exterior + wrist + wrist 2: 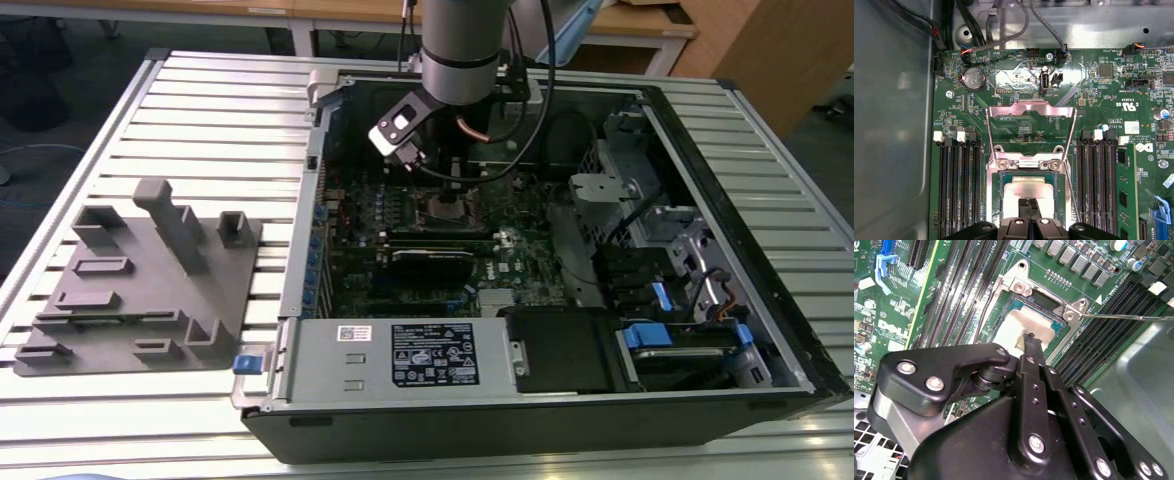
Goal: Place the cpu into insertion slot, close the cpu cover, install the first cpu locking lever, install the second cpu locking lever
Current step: 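Place the cpu into insertion slot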
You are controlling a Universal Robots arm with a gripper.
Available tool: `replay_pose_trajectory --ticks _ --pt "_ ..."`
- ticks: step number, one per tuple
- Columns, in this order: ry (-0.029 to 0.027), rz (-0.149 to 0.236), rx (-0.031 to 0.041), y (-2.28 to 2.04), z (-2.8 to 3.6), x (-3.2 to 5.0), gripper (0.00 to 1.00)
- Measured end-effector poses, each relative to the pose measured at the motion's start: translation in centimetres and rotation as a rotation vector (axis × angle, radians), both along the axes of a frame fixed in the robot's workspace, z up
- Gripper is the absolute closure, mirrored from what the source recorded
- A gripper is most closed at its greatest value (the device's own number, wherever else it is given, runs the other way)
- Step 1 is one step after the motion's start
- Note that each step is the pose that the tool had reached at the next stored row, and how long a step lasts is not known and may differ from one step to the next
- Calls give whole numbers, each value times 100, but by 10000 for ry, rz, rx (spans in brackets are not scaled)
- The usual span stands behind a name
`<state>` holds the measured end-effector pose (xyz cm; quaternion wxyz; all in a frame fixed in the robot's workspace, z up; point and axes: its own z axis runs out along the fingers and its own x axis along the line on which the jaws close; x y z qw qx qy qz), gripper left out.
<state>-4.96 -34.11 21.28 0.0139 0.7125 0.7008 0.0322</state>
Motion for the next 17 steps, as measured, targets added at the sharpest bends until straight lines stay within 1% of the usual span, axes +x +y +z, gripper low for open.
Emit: replay_pose_trajectory --ticks 17 --pt "1 -17 -7 0 -13 0 89"
